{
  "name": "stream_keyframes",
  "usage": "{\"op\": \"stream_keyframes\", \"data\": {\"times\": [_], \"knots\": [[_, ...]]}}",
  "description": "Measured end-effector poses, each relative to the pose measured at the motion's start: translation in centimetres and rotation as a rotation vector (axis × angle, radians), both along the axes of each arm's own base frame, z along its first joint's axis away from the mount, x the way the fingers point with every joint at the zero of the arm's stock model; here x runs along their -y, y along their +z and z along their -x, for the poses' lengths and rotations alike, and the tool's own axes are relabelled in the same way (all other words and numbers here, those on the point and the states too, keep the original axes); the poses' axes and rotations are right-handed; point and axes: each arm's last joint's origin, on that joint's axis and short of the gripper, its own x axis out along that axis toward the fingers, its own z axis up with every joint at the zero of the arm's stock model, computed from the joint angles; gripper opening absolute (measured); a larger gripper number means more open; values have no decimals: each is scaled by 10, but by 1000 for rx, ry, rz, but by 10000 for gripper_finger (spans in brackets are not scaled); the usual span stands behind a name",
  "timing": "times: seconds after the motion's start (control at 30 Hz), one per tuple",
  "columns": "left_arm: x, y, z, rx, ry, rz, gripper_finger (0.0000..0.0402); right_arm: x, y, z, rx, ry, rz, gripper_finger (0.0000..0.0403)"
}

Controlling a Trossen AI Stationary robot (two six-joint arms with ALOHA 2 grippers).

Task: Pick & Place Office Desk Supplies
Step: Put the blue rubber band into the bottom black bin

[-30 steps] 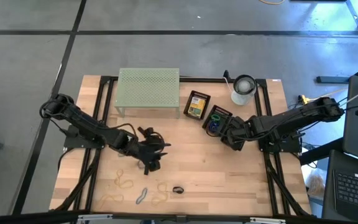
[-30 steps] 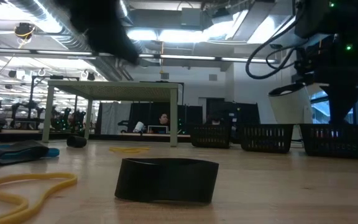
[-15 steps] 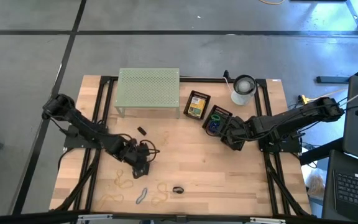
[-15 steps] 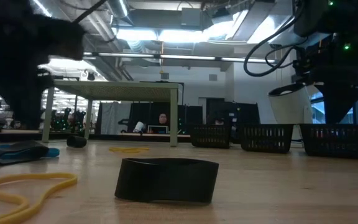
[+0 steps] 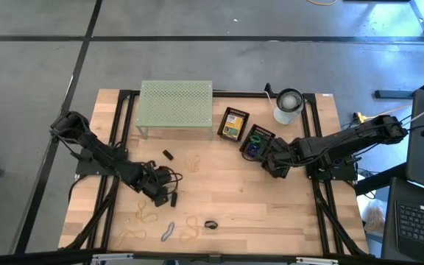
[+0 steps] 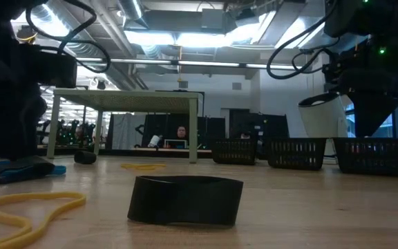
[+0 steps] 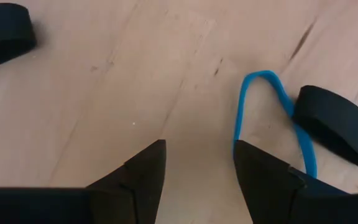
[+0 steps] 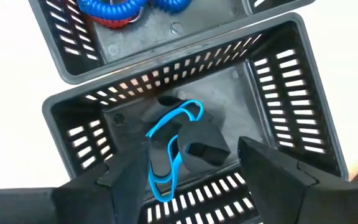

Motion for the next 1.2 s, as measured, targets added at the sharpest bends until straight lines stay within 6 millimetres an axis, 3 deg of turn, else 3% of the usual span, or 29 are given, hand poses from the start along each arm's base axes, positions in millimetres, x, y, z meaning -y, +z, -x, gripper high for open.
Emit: {"op": "stream_keyframes", "data": {"times": [0.43, 1.2], "knots": [[3, -3, -3, 53, -60, 42, 161, 0, 0, 0, 0, 23, 10, 237], [3, -1, -8, 110, -114, -20, 182, -1, 1, -5, 48, 25, -1, 238]]}}
